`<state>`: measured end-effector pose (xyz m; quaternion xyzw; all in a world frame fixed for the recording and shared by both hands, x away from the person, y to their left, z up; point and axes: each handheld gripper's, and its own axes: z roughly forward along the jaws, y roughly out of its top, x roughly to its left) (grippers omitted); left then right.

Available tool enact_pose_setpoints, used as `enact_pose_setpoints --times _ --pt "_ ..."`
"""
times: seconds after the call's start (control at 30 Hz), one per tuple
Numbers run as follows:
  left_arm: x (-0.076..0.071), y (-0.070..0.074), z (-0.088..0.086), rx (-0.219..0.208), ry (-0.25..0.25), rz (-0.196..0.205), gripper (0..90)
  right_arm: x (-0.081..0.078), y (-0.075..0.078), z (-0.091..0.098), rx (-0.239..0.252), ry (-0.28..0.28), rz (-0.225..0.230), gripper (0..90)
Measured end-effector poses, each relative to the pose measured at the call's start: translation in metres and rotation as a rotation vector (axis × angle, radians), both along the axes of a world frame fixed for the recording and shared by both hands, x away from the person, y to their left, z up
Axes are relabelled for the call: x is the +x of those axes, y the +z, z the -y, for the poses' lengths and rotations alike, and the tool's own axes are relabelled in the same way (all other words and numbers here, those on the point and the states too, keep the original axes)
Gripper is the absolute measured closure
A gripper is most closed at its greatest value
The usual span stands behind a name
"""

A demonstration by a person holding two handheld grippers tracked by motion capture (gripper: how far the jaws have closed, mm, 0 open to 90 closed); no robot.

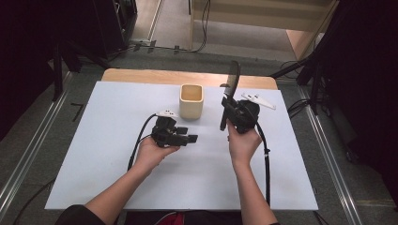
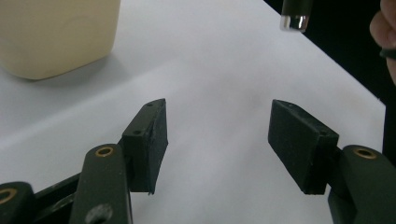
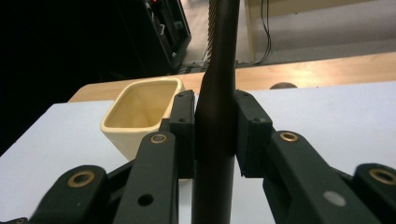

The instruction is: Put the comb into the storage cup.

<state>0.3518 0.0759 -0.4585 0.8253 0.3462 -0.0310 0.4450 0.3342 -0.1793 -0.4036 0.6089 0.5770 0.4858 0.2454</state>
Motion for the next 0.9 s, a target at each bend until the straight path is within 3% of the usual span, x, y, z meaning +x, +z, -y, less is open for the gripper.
enact_pose_setpoints --times 0.13,0.37,0.57,0.9 --pt "-0.002 0.0 -0.006 0.04 -0.02 0.006 37.3 0.0 0.002 0.0 -0.001 0.005 0.014 70.2" --pt "-0.006 0.003 -0.017 0.055 -0.053 0.01 35.9 0.0 0.003 -0.003 -0.004 0.009 0.035 70.2" --pt "-0.01 0.004 -0.025 0.039 -0.062 -0.022 35.8 0.003 0.007 -0.006 -0.01 0.015 0.051 70.2" --pt "-0.018 0.002 -0.035 0.096 -0.093 -0.033 35.8 0.007 0.011 -0.01 -0.006 0.037 0.066 70.2"
